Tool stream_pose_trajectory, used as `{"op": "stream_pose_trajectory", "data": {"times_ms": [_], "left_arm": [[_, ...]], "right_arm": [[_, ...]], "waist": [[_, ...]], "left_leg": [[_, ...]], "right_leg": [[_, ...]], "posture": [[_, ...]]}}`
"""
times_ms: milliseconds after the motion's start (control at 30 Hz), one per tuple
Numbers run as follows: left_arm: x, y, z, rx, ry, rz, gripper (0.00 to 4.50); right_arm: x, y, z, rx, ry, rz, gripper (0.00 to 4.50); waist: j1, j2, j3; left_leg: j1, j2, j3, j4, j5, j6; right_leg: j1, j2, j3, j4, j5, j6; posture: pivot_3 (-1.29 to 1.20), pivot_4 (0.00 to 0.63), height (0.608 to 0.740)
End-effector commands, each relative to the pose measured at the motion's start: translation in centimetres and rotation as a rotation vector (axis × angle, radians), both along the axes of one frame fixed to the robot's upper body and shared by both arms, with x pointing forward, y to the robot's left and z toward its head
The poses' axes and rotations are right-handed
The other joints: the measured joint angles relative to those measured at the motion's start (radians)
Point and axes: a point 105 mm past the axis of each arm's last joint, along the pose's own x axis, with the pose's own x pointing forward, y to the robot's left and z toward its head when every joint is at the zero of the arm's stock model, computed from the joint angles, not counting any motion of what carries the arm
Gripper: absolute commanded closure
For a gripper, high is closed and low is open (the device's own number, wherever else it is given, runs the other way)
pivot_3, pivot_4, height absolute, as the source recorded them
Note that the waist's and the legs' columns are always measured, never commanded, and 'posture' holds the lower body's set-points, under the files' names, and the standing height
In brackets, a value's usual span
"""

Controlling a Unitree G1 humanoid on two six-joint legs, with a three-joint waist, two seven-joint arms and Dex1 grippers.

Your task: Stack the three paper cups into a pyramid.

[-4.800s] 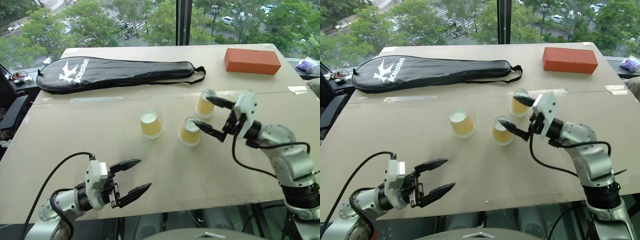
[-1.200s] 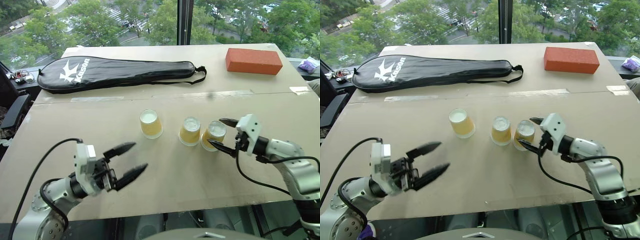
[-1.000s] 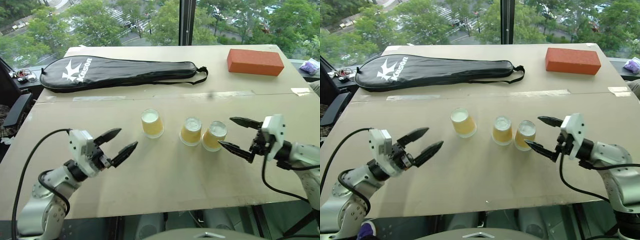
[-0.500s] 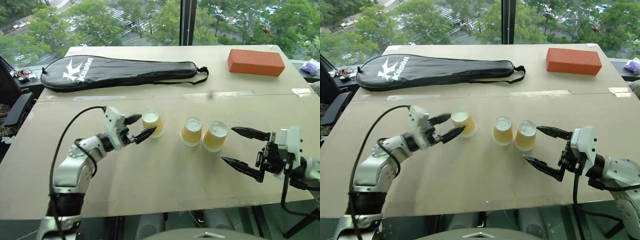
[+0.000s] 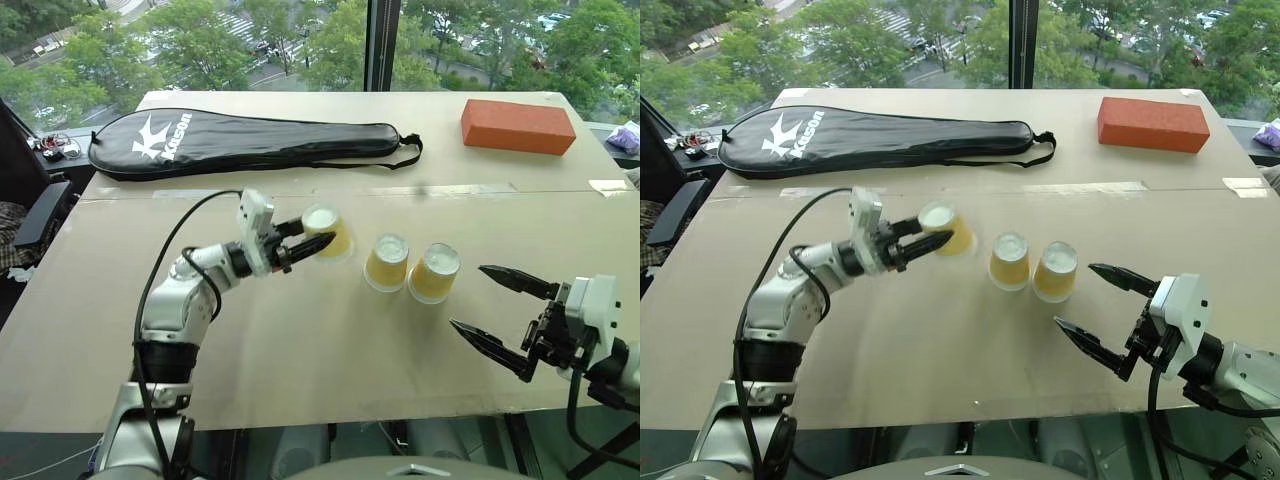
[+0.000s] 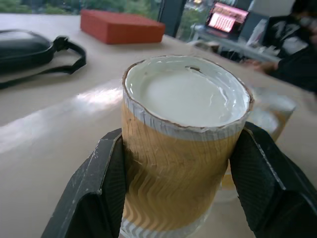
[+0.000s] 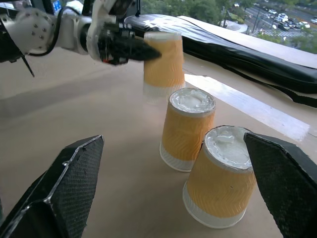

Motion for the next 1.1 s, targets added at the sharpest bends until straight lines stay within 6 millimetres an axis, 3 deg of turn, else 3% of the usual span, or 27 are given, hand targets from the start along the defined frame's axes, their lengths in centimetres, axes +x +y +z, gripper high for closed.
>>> {"op": "stream_pose_trajectory", "data": {"times_ms": [33,133,300,600,1100], "left_arm": [[-1.7,-2.5,3.4,-0.039,-0.052,-0.152,2.14],[-2.4,-4.7,4.5,-0.017,-0.063,-0.263,2.14],[-2.6,-7.1,3.7,0.043,-0.055,-0.358,2.14],[-1.3,-8.2,1.6,0.147,-0.077,-0.363,2.14],[0.1,-10.7,1.4,0.197,-0.102,-0.377,2.14]], "right_arm": [[-0.4,0.4,0.8,-0.010,-0.058,-0.006,0.00],[-0.3,0.4,0.4,-0.015,-0.053,-0.033,0.00],[-0.9,0.7,0.0,-0.016,-0.037,-0.038,0.00],[-2.0,0.8,0.0,-0.009,-0.026,-0.055,0.00],[-3.7,0.2,0.6,-0.010,-0.043,-0.111,0.00]], "waist": [[-0.003,0.000,0.000],[-0.007,0.000,0.000],[-0.004,0.001,0.000],[-0.003,0.001,0.000],[-0.001,0.001,0.000]], "left_leg": [[0.000,0.000,0.000,0.000,0.000,0.000],[0.002,0.000,0.001,0.000,0.000,0.000],[0.002,0.000,0.001,0.000,0.000,0.000],[0.002,0.000,0.001,0.000,0.000,0.000],[0.002,-0.001,-0.001,0.004,0.000,0.000]], "right_leg": [[0.000,0.000,0.001,0.000,0.000,0.000],[0.001,0.001,0.002,0.000,0.000,0.001],[0.001,0.001,0.001,0.001,-0.002,-0.001],[0.002,0.001,0.002,0.001,-0.002,-0.002],[0.005,0.001,0.001,0.000,-0.003,-0.001]], "posture": [[0.00,0.150,0.740],[0.00,0.150,0.740],[0.00,0.150,0.740],[0.00,0.150,0.740],[0.00,0.150,0.740]]}}
